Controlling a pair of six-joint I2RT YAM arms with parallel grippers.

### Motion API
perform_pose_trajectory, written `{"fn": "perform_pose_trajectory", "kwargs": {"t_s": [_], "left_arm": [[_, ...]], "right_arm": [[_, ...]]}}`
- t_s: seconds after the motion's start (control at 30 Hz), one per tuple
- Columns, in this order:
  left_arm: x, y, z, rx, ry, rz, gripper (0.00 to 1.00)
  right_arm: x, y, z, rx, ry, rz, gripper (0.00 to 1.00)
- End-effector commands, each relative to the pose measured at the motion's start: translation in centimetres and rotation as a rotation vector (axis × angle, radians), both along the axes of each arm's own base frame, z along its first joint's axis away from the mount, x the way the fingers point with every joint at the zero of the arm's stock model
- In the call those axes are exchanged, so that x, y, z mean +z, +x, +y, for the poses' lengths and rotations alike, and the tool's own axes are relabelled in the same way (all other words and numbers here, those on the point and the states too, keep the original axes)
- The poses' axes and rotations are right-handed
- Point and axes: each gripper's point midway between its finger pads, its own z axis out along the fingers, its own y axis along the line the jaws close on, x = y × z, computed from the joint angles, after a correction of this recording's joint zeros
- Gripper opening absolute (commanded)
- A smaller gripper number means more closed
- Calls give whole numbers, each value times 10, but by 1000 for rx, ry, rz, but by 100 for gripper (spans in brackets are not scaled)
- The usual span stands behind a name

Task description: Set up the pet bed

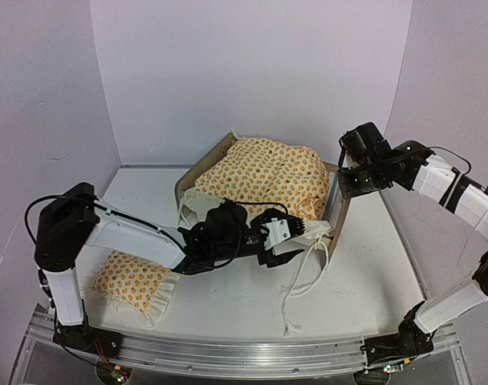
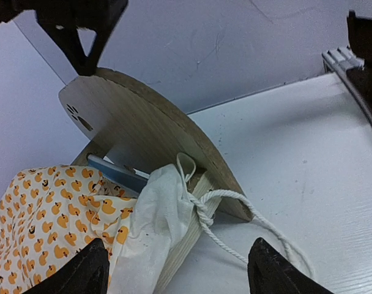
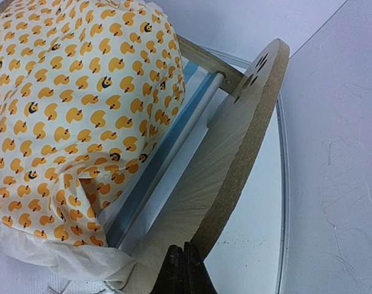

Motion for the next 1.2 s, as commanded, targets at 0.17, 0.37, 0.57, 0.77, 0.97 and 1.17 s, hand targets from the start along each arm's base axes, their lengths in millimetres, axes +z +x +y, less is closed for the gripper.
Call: {"fn": "perform_pose_trajectory", "kwargs": {"t_s": [0.17, 0.37, 0.57, 0.77, 0.97, 1.17], "left_arm": [[-9, 40, -48, 27, 24, -204, 60], [-23, 53, -62, 58, 35, -223, 47], [-24, 72, -65, 152, 40, -247, 20], [14, 63, -43, 182, -21, -227, 0], [60, 26, -8, 90, -151, -74, 0], [32, 1, -3, -20, -129, 53, 0]], "right_arm": [[-26, -4, 16, 75, 34, 75, 0], [-23, -5, 17, 80, 44, 70, 0], [-21, -6, 15, 77, 46, 63, 0], [-25, -6, 15, 65, 47, 70, 0], [-23, -4, 16, 61, 53, 66, 0], [-24, -5, 17, 65, 58, 68, 0]]}}
